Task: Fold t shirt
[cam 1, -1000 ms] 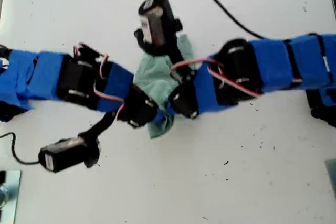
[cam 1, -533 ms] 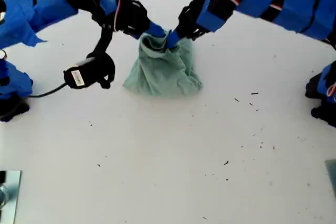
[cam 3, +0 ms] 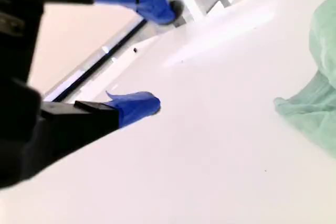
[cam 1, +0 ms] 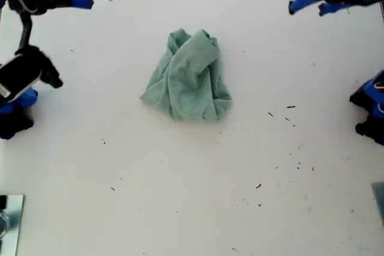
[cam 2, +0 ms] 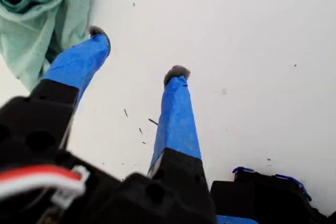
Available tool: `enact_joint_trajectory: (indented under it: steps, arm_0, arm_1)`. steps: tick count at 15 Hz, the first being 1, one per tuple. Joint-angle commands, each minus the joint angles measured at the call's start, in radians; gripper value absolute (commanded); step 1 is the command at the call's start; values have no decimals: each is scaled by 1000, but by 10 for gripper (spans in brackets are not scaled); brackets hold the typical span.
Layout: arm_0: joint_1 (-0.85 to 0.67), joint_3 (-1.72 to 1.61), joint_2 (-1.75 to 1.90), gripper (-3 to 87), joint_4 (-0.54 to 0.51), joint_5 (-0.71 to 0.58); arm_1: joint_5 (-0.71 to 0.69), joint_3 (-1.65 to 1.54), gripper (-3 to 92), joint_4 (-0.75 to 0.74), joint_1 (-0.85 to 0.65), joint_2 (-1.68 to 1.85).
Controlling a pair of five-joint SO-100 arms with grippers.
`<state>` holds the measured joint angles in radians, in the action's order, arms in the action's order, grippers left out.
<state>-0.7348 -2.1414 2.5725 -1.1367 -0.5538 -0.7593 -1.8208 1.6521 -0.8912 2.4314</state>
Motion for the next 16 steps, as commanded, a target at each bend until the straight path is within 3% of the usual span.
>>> enact_joint_trajectory:
  steps: [1,4,6,8,11,13,15,16]
  arm_0:
    - [160,-342,449,25,83,104]
    - [414,-799,919,-1,112,387]
    - [502,-936,1023,5,77,474]
    - [514,-1055,1031,68,115,469]
    - [503,-1103,1028,83,109,459]
    - [512,-1103,1028,110,107,422]
    - [546,-1103,1028,112,107,422]
    - [545,-1101,1028,112,107,428]
  arm_1:
    - [109,-311,181,-118,190,307]
    - [354,-871,120,-403,426,652]
    - [445,-1146,105,-364,479,966]
    - [486,-1273,100,-305,509,1077]
    - [434,-1281,25,-305,511,1075]
    - [430,-1249,25,-347,548,1077]
    - [373,-1060,26,-606,624,882]
    - [318,-825,26,-721,680,528]
